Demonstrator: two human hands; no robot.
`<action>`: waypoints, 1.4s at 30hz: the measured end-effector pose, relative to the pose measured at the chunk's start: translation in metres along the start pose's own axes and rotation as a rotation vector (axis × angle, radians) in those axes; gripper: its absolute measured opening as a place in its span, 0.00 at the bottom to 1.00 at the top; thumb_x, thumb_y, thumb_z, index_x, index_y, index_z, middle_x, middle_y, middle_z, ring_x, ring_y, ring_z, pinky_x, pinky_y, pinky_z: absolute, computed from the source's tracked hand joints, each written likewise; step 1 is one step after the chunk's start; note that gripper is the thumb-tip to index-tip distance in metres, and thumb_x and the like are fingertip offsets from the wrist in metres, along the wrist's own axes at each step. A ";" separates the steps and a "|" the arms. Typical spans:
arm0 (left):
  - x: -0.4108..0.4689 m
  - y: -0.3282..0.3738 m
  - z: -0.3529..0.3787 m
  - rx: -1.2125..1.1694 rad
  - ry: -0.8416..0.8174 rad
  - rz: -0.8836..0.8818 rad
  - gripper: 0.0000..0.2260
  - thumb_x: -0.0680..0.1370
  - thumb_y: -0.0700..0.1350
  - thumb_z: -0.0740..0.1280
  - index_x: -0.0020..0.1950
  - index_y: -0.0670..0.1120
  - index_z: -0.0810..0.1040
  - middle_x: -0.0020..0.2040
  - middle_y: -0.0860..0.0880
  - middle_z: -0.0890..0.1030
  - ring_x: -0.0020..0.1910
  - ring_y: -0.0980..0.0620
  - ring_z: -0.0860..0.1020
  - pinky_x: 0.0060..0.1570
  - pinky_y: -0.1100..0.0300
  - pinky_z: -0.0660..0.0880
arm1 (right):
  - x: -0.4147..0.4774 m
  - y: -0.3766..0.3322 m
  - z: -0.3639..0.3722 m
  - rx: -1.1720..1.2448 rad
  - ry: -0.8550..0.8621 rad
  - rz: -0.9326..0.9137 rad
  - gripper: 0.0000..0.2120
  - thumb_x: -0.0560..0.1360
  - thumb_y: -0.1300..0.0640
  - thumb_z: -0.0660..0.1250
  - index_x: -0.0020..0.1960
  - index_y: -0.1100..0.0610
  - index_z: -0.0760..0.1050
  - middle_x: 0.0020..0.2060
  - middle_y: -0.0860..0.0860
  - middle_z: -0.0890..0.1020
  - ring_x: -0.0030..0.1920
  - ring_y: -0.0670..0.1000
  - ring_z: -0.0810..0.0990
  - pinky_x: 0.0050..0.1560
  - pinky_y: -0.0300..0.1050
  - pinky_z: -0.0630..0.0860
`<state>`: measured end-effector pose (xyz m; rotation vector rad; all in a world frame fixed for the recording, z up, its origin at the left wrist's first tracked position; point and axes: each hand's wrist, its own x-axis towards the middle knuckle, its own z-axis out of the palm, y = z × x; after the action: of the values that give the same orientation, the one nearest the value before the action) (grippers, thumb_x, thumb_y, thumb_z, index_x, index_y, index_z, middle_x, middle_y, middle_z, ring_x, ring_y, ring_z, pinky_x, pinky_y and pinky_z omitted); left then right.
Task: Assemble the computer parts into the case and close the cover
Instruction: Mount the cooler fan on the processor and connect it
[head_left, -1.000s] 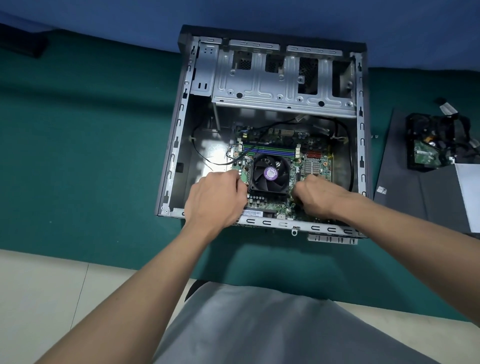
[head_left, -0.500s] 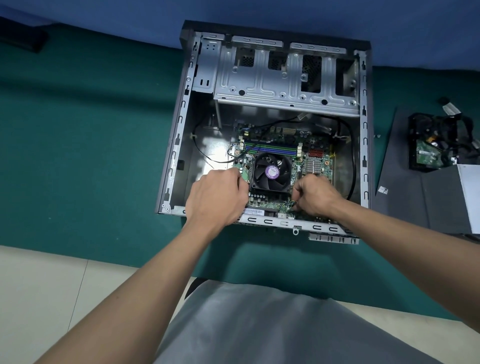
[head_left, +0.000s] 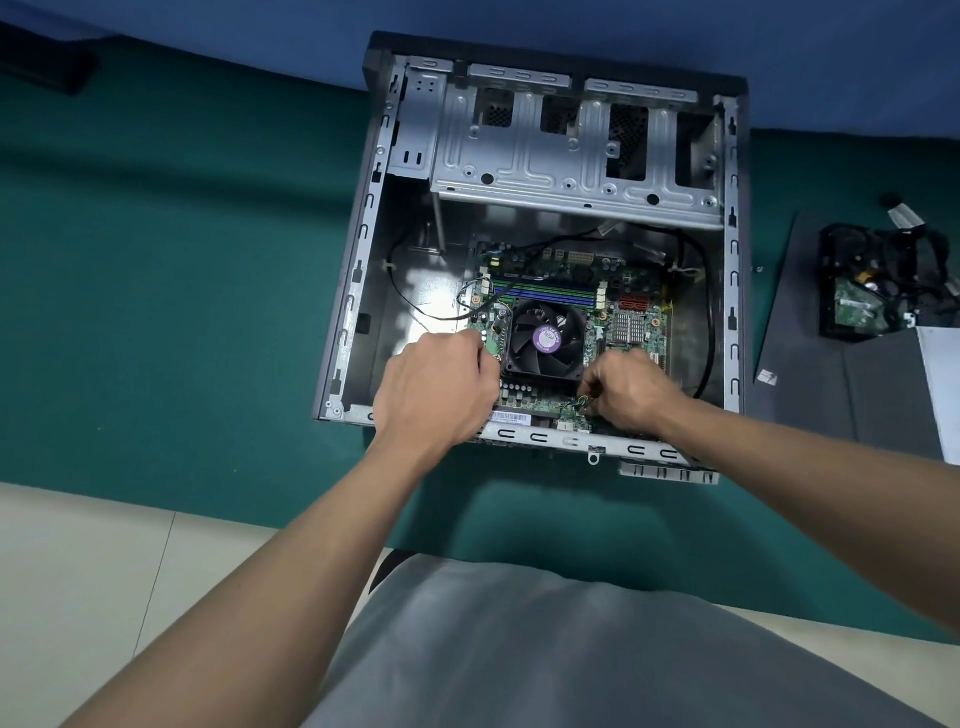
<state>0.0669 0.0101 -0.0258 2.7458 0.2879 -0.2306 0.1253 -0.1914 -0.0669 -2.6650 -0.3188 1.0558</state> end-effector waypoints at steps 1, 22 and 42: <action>0.000 0.000 0.000 -0.002 0.001 -0.001 0.13 0.78 0.50 0.58 0.47 0.47 0.80 0.34 0.49 0.71 0.33 0.43 0.69 0.36 0.56 0.64 | 0.000 0.000 0.000 -0.005 -0.003 0.000 0.12 0.72 0.71 0.68 0.51 0.59 0.81 0.53 0.55 0.83 0.49 0.54 0.83 0.49 0.41 0.80; -0.002 0.000 -0.001 -0.010 0.020 0.002 0.12 0.77 0.50 0.58 0.43 0.47 0.78 0.29 0.53 0.64 0.29 0.46 0.65 0.35 0.56 0.62 | 0.007 0.004 0.008 -0.056 -0.087 0.068 0.08 0.71 0.70 0.67 0.37 0.59 0.78 0.42 0.54 0.80 0.51 0.57 0.78 0.56 0.54 0.78; 0.000 0.000 0.000 -0.015 0.020 -0.011 0.12 0.78 0.50 0.58 0.44 0.47 0.79 0.33 0.48 0.73 0.31 0.44 0.68 0.35 0.56 0.63 | 0.020 0.012 0.016 0.125 -0.032 0.169 0.09 0.71 0.74 0.62 0.36 0.65 0.76 0.41 0.57 0.79 0.41 0.48 0.80 0.68 0.50 0.69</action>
<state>0.0665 0.0104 -0.0263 2.7337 0.3082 -0.2033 0.1299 -0.1946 -0.0952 -2.6016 -0.0314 1.1281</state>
